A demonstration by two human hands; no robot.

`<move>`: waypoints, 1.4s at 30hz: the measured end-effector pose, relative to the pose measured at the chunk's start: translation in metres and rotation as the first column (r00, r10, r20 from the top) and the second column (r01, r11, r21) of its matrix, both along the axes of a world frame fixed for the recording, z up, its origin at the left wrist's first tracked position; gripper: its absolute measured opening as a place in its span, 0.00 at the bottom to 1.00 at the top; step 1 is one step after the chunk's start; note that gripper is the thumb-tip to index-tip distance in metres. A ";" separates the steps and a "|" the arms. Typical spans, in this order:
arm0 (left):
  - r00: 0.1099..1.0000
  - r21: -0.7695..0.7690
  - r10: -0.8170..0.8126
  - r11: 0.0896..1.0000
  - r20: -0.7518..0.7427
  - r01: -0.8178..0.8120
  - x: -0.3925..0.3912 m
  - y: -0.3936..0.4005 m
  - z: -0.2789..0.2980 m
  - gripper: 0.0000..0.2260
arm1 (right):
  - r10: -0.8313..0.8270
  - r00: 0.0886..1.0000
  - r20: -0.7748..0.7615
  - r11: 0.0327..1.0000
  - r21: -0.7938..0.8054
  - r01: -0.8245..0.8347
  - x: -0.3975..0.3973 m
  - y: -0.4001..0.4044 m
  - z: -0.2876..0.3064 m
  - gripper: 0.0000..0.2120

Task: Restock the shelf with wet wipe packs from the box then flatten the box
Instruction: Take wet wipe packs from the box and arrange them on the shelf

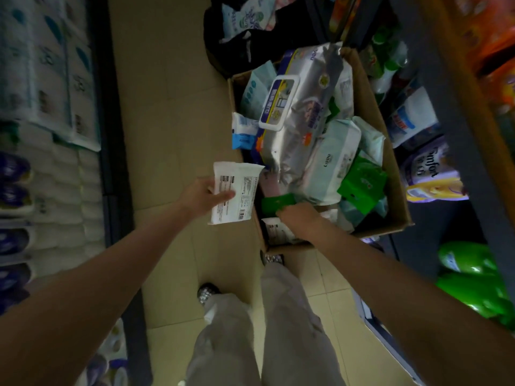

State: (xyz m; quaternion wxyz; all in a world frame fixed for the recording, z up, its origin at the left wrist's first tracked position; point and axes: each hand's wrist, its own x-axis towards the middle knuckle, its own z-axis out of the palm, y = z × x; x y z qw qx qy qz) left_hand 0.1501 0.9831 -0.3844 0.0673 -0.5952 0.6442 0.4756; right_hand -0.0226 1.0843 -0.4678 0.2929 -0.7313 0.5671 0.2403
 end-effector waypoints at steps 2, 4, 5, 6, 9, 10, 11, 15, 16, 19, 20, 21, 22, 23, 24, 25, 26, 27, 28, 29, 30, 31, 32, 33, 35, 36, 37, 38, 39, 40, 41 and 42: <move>1.000 0.009 0.015 1.000 -0.002 -0.015 0.006 0.002 -0.001 0.14 | 0.018 0.999 -0.034 1.000 -0.020 -0.018 0.006 -0.002 -0.003 0.13; 0.997 0.021 0.075 0.997 -0.030 -0.075 0.015 0.003 0.000 0.14 | -0.001 1.000 -0.030 1.000 -0.020 0.001 0.007 -0.006 0.002 0.12; 0.992 0.035 0.117 0.993 -0.048 -0.115 0.019 0.003 0.001 0.14 | -0.032 0.999 -0.012 0.999 -0.025 0.032 0.005 -0.008 0.006 0.12; 0.984 0.049 0.164 0.986 -0.069 -0.161 0.023 0.003 0.004 0.14 | -0.069 0.998 0.007 0.998 0.001 0.069 0.003 -0.013 0.015 0.12; 0.918 0.147 0.367 0.926 -0.146 -0.347 0.039 -0.002 0.012 0.13 | -0.197 0.974 0.107 0.980 0.044 0.194 -0.010 -0.034 0.056 0.02; 0.886 0.181 0.437 0.894 -0.157 -0.409 0.044 -0.004 0.017 0.12 | -0.242 0.959 0.145 0.970 0.026 0.241 -0.014 -0.045 0.075 0.08; 0.861 0.204 0.484 0.869 -0.159 -0.451 0.051 -0.007 0.023 0.12 | -0.268 0.946 0.183 0.962 -0.007 0.274 -0.016 -0.057 0.098 0.14; 0.800 0.268 0.562 0.820 -0.211 -0.505 0.083 -0.021 0.064 0.12 | -0.307 0.876 0.371 0.870 -0.263 0.416 0.012 -0.104 0.206 0.13; 0.765 0.287 0.592 0.801 -0.254 -0.525 0.090 -0.027 0.080 0.11 | -0.268 0.865 0.425 0.825 -0.363 0.433 0.029 -0.114 0.234 0.08; 0.570 0.393 0.693 0.721 -0.442 -0.572 0.116 -0.049 0.144 0.09 | 0.091 0.907 0.412 0.594 -0.753 0.283 0.098 -0.132 0.299 0.05; 0.491 0.435 0.701 0.709 -0.517 -0.555 0.128 -0.056 0.169 0.09 | 0.237 0.926 0.295 0.431 -0.886 0.172 0.123 -0.136 0.316 0.04; 0.420 0.454 0.679 0.724 -0.603 -0.519 0.146 -0.062 0.194 0.10 | 0.344 0.926 0.156 0.238 -0.968 0.075 0.145 -0.139 0.331 0.04; 0.351 0.453 0.631 0.758 -0.691 -0.470 0.166 -0.068 0.219 0.13 | 0.412 0.910 0.041 0.055 -0.998 0.021 0.165 -0.142 0.345 0.05; 0.299 0.433 0.577 0.792 -0.760 -0.430 0.192 -0.071 0.243 0.16 | 0.460 0.887 -0.033 -0.089 -0.996 0.009 0.183 -0.145 0.357 0.06; 0.245 0.417 0.538 0.812 -0.807 -0.407 0.221 -0.073 0.265 0.21 | 0.511 0.856 -0.074 -0.179 -0.984 0.022 0.200 -0.149 0.370 0.09; 0.190 0.422 0.514 0.826 -0.836 -0.374 0.252 -0.073 0.284 0.25 | 0.557 0.825 -0.101 -0.233 -0.972 0.038 0.217 -0.153 0.383 0.11; 0.130 0.444 0.497 0.845 -0.858 -0.298 0.282 -0.071 0.301 0.30 | 0.590 0.798 -0.121 -0.270 -0.961 0.054 0.235 -0.155 0.398 0.13; 0.096 0.455 0.486 0.859 -0.869 -0.234 0.310 -0.067 0.318 0.35 | 0.613 0.779 -0.133 -0.287 -0.956 0.062 0.253 -0.159 0.411 0.13; 0.086 0.449 0.475 0.868 -0.876 -0.213 0.331 -0.060 0.336 0.37 | 0.630 0.764 -0.140 -0.292 -0.954 0.066 0.272 -0.162 0.424 0.13; 0.105 0.410 0.446 0.876 -0.889 -0.253 0.350 -0.053 0.352 0.38 | 0.646 0.750 -0.138 -0.280 -0.958 0.064 0.292 -0.166 0.436 0.12; 0.128 0.361 0.412 0.883 -0.902 -0.299 0.365 -0.047 0.365 0.38 | 0.665 0.735 -0.134 -0.264 -0.963 0.063 0.313 -0.170 0.446 0.11; 0.133 0.326 0.390 0.879 -0.911 -0.347 0.379 -0.040 0.376 0.38 | 0.686 0.717 -0.127 -0.245 -0.967 0.063 0.333 -0.174 0.456 0.10; 0.107 0.317 0.390 0.855 -0.915 -0.410 0.394 -0.037 0.385 0.37 | 0.714 0.691 -0.114 -0.228 -0.971 0.075 0.352 -0.179 0.464 0.10; 0.076 0.309 0.387 0.826 -0.919 -0.471 0.411 -0.034 0.393 0.35 | 0.753 0.652 -0.091 -0.202 -0.974 0.098 0.371 -0.184 0.473 0.09; 0.032 0.279 0.350 0.794 -0.936 -0.540 0.439 -0.025 0.409 0.33 | 0.833 0.552 -0.035 -0.125 -0.984 0.126 0.407 -0.192 0.492 0.08; 0.009 0.267 0.330 0.779 -0.944 -0.567 0.454 -0.021 0.417 0.34 | 0.859 0.512 -0.017 -0.095 -0.987 0.127 0.425 -0.194 0.502 0.07; -0.014 0.254 0.308 0.759 -0.951 -0.599 0.468 -0.019 0.424 0.32 | 0.880 0.475 0.020 -0.052 -0.989 0.138 0.443 -0.195 0.512 0.08; -0.028 0.237 0.284 0.737 -0.959 -0.633 0.481 -0.016 0.432 0.28 | 0.900 0.421 0.112 0.039 -0.983 0.178 0.461 -0.196 0.521 0.09; -0.027 0.217 0.268 0.712 -0.963 -0.667 0.495 -0.015 0.441 0.23 | 0.901 0.340 0.270 0.196 -0.952 0.237 0.479 -0.197 0.530 0.10; -0.021 0.196 0.256 0.683 -0.966 -0.704 0.506 -0.014 0.450 0.16 | 0.848 0.228 0.478 0.407 -0.864 0.297 0.497 -0.198 0.542 0.10; -0.009 0.170 0.248 0.638 -0.969 -0.751 0.518 -0.016 0.458 0.10 | 0.746 0.110 0.656 0.595 -0.733 0.330 0.515 -0.200 0.553 0.08; 0.019 0.132 0.236 0.606 -0.972 -0.784 0.529 -0.018 0.465 0.07 | 0.608 0.009 0.794 0.740 -0.571 0.355 0.534 -0.206 0.563 0.05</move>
